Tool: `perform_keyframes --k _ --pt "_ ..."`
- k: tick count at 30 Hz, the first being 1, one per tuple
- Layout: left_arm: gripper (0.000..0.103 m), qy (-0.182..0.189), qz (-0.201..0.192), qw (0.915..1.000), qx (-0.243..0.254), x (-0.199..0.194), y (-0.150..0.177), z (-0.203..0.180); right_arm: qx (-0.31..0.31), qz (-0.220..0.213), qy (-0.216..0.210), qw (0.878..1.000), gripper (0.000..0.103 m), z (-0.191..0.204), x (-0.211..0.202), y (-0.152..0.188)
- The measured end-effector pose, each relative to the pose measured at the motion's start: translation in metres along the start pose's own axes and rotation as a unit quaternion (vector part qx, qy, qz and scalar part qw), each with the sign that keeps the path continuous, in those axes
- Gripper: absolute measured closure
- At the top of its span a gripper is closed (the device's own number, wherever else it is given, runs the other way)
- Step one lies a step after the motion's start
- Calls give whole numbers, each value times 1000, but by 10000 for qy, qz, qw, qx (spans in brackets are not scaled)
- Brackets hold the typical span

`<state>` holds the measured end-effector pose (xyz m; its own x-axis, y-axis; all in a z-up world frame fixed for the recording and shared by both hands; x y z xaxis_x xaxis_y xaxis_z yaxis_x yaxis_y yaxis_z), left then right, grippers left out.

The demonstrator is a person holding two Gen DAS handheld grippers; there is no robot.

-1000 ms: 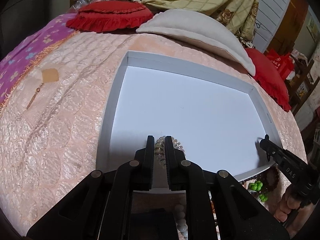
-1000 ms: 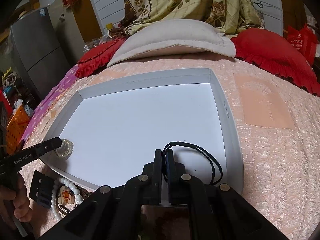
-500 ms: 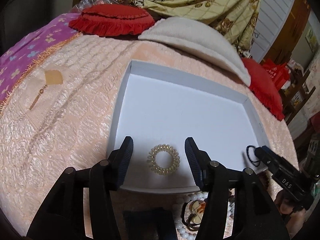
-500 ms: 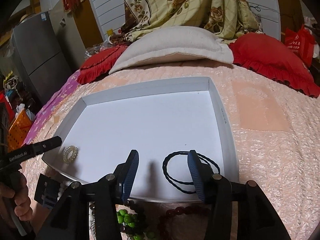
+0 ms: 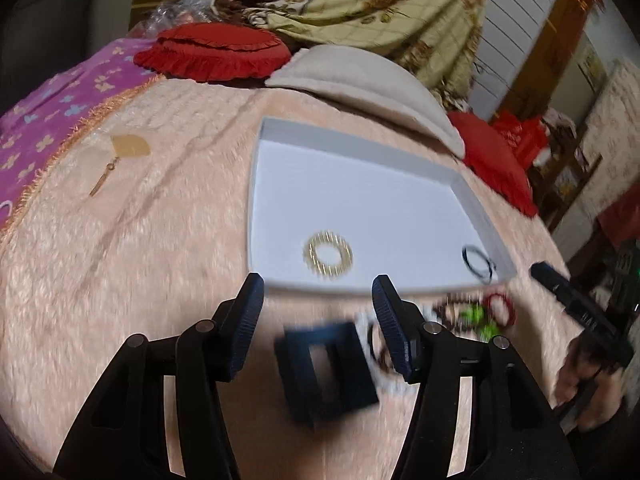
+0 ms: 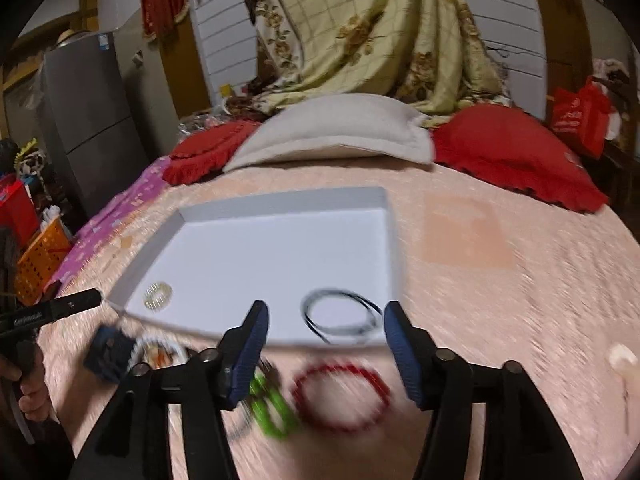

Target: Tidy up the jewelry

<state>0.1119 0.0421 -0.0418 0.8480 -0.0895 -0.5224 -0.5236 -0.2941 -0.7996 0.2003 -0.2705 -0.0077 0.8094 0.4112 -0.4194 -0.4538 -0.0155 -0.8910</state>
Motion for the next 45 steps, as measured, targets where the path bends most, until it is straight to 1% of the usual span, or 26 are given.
perform_keyframes --k 1,3,6,7,9,12,14,15,16,18,22,25,26,27,29,31,33,36,39,41,42,43,45 --pt "41 -42 6 9999 93 -2 4 -2 2 20 76 10000 36 -9 -10 5" --pt "36 -183 33 9997 170 -4 12 -1 14 85 218 9997 33 -24 -24 14" --pt "34 -230 140 9996 -56 -3 25 1 206 276 345 9988 33 -45 -34 30" --pt "34 -207 189 9996 -56 -2 28 -2 258 364 328 9985 33 -48 -35 36" --pt "34 -190 222 9995 93 0 33 -10 160 483 286 9983 33 -48 -33 44" --pt "34 -358 264 9985 315 4 39 -15 -170 581 -79 9981 33 -27 -27 49" --pt "34 -418 391 9977 364 9 46 -15 -408 596 -351 9968 33 -10 -24 50" --pt "34 -460 450 9971 399 11 50 -15 -503 612 -473 9957 36 -3 -22 51" --pt "34 -504 504 9965 443 13 53 -15 -617 676 -613 9939 46 6 -19 54" --pt "34 -544 546 9959 464 15 56 -13 -753 824 -731 9911 58 15 -13 61" --pt "34 -564 539 9959 462 17 57 -11 -1113 984 -842 9853 69 21 2 72" --pt "37 -577 545 9957 478 18 56 -12 -1223 927 -867 9844 70 17 8 70" --pt "40 -584 542 9956 493 18 55 -11 -1244 934 -876 9839 70 16 8 70" --pt "43 -573 536 9957 500 18 55 -12 -1264 958 -900 9832 72 17 9 71" --pt "46 -527 538 9958 516 19 54 -13 -1365 1050 -930 9807 74 19 7 75" --pt "46 -516 539 9957 555 19 54 -14 -1419 1208 -905 9783 75 18 6 80" --pt "46 -504 539 9956 570 20 54 -14 -1339 1305 -925 9780 76 17 0 82" --pt "46 -491 548 9959 533 20 55 -14 -1349 1336 -975 9770 76 16 -7 84" --pt "46 -508 546 9958 523 20 55 -14 -1164 1351 -1099 9778 76 14 -14 85" --pt "46 -511 544 9958 529 20 55 -14 -751 1326 -1124 9819 76 7 -16 80" --pt "46 -508 547 9958 531 20 55 -14 -549 1260 -1106 9843 76 1 -17 75" --pt "46 -504 547 9958 528 20 55 -13 -466 1182 -989 9870 76 -6 -17 71" --pt "46 -505 545 9958 529 20 55 -14 -501 1104 -873 9888 76 -13 -19 67"
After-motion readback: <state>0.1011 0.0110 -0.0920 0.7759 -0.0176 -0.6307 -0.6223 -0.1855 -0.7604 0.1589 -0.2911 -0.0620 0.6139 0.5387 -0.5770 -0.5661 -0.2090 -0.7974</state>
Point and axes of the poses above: each gripper's, at about its wrist camera, not at the fingertips, and x roughly the way its jaws point, z to its left, y to its underside, the point moved 10 cm from there along x, roughly the way its jaws point, and after that the axes turned 15 degrees about -z, right-handed, at the moved point
